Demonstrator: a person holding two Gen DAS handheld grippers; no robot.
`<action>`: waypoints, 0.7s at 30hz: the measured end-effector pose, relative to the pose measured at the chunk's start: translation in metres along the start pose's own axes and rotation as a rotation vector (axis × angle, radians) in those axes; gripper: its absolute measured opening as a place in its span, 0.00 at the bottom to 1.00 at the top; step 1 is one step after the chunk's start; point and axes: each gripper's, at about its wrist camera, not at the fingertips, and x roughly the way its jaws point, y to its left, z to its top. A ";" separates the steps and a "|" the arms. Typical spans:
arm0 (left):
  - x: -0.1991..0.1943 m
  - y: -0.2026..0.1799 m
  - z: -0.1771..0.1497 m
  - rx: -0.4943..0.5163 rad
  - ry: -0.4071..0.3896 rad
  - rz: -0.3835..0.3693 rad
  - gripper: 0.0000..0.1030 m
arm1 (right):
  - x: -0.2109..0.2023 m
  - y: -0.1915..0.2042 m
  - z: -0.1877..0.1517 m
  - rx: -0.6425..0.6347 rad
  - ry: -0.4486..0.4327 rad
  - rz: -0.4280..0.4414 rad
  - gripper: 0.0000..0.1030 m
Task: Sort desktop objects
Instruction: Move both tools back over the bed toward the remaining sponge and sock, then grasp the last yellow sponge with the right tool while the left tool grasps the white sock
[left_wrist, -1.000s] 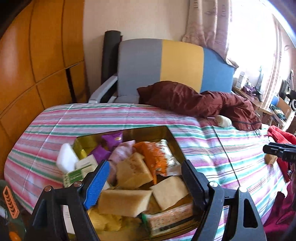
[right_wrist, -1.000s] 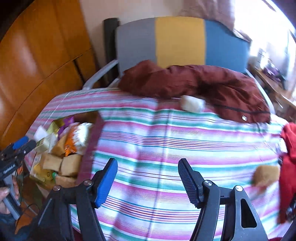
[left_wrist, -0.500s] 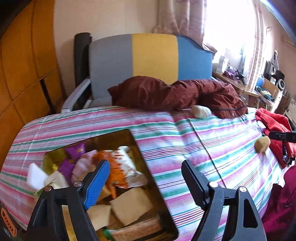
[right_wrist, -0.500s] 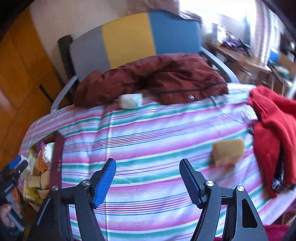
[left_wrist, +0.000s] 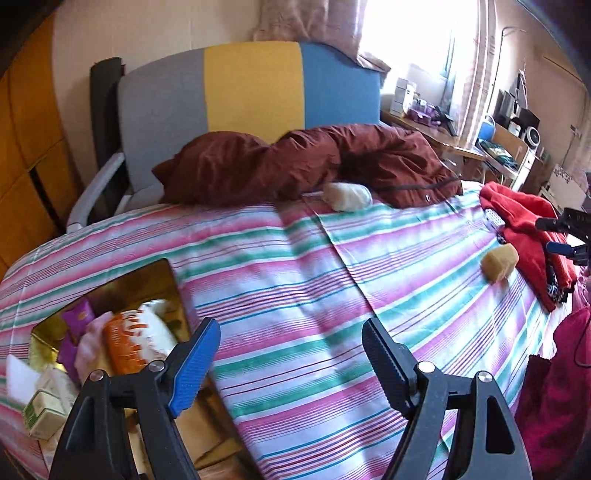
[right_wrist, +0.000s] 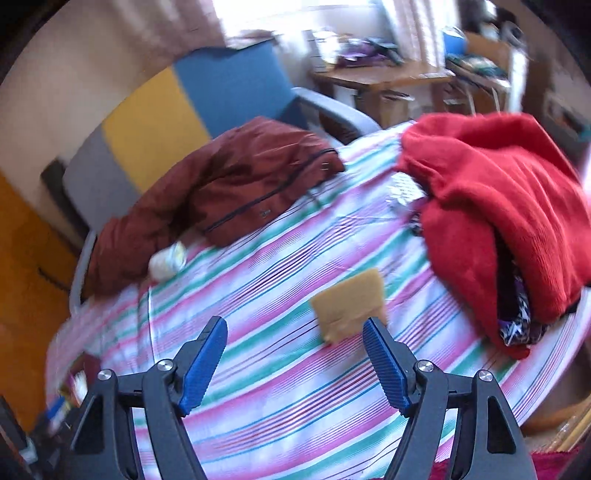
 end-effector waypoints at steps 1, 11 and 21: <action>0.002 -0.002 0.000 0.003 0.006 -0.005 0.78 | 0.003 -0.005 0.002 0.014 0.006 -0.003 0.75; 0.029 -0.014 0.012 0.014 0.081 -0.042 0.78 | 0.063 -0.006 0.009 -0.082 0.113 -0.139 0.91; 0.061 -0.029 0.046 0.000 0.115 -0.074 0.78 | 0.114 0.005 -0.005 -0.285 0.198 -0.308 0.71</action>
